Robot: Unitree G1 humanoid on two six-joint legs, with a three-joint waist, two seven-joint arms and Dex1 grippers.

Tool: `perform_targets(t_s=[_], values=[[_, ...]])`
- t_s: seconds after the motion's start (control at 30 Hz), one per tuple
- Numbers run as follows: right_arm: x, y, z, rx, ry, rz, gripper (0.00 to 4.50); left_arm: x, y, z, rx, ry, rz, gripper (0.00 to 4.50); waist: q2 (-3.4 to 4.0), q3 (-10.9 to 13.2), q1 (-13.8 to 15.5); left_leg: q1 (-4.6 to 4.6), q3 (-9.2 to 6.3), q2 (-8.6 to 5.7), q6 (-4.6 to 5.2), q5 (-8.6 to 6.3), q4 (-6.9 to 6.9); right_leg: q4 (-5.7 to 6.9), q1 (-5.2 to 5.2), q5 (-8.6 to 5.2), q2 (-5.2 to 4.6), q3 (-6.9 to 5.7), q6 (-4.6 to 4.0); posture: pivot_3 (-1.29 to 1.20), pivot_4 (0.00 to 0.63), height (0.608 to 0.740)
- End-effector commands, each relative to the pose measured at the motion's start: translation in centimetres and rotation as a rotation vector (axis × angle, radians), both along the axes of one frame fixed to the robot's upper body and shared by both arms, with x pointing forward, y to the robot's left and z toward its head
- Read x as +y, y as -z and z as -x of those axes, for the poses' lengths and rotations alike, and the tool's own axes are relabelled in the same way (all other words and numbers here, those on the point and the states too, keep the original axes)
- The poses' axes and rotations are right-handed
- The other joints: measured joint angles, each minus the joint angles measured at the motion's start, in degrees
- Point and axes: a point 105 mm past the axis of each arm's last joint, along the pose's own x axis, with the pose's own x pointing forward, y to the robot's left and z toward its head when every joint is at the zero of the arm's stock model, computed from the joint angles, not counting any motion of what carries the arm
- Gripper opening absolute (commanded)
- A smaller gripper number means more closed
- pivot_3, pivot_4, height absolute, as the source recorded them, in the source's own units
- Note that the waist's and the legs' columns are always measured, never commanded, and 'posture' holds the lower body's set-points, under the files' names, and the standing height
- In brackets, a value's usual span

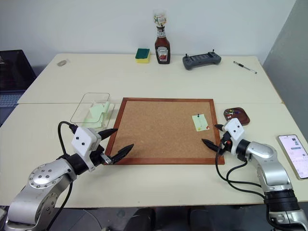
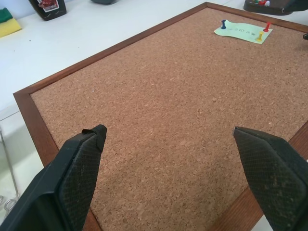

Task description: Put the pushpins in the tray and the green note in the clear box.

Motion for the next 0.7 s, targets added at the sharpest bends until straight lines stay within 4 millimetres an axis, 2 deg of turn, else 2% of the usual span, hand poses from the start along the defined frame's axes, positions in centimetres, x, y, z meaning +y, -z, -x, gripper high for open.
perform_targets(t_s=[0.03,0.3,0.6,0.67,0.7], values=[[0.0,-1.9,-0.1,-0.063,-0.003,-0.002,4.50,-0.7,-1.1,0.6,-0.057,0.052,0.001,4.46,0.00,0.00,0.00,0.00,0.00,0.00,0.00,0.00,0.00,0.00,0.00,0.00,0.00,0.00,0.00,0.00,0.150,0.740],[0.0,-1.9,0.0,-0.059,-0.004,-0.003,4.50,-0.5,-1.4,0.3,-0.024,0.053,0.021,4.46,0.00,0.00,0.00,0.00,0.00,0.00,0.00,0.00,0.00,0.00,0.00,0.00,0.00,0.00,0.00,0.00,0.150,0.740],[0.3,-2.4,-0.2,-0.074,0.013,-0.042,4.50,-0.3,-3.4,-1.2,-0.083,0.089,0.056,4.46,0.00,0.00,-0.02,0.00,-0.01,0.00,0.00,0.00,0.00,0.01,0.00,0.00,0.00,-0.02,0.00,0.00,0.150,0.740],[0.5,-2.5,-0.3,-0.076,0.013,-0.053,4.50,-0.2,-3.7,-1.5,-0.092,0.097,0.062,4.11,0.00,0.00,-0.01,-0.01,-0.02,0.00,0.00,0.00,0.00,0.01,0.00,0.00,0.00,-0.02,0.00,0.00,0.150,0.740],[0.6,-2.5,-0.3,-0.077,0.012,-0.054,4.50,-0.2,-3.7,-1.6,-0.092,0.097,0.064,4.09,0.00,0.00,-0.01,0.00,-0.01,0.00,0.00,0.00,0.01,0.01,0.00,0.00,0.00,-0.02,0.00,0.00,0.150,0.740]])
